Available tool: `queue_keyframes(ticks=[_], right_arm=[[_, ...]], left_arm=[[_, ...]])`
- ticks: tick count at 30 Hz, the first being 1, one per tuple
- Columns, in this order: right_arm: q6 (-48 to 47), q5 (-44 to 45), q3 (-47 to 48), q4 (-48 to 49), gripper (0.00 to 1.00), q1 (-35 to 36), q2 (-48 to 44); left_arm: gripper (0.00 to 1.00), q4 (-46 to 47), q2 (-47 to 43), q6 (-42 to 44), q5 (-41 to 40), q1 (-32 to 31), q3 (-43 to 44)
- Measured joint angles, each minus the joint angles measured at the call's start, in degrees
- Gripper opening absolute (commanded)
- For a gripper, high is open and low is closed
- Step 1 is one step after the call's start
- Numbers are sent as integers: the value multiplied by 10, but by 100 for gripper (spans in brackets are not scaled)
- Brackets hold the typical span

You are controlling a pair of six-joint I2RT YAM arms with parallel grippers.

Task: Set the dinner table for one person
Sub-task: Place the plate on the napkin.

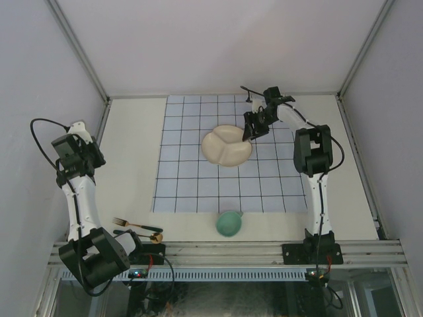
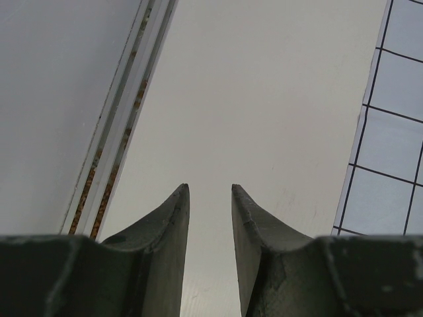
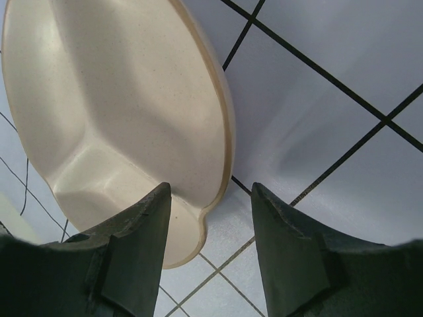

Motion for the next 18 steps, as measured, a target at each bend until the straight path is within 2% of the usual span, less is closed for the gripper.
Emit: queue_keyframes(ticks=[18], right_arm=[[26,-44,6,2,48,0,21]], left_arm=[[36,1,-2,-1,-10,1,-12]])
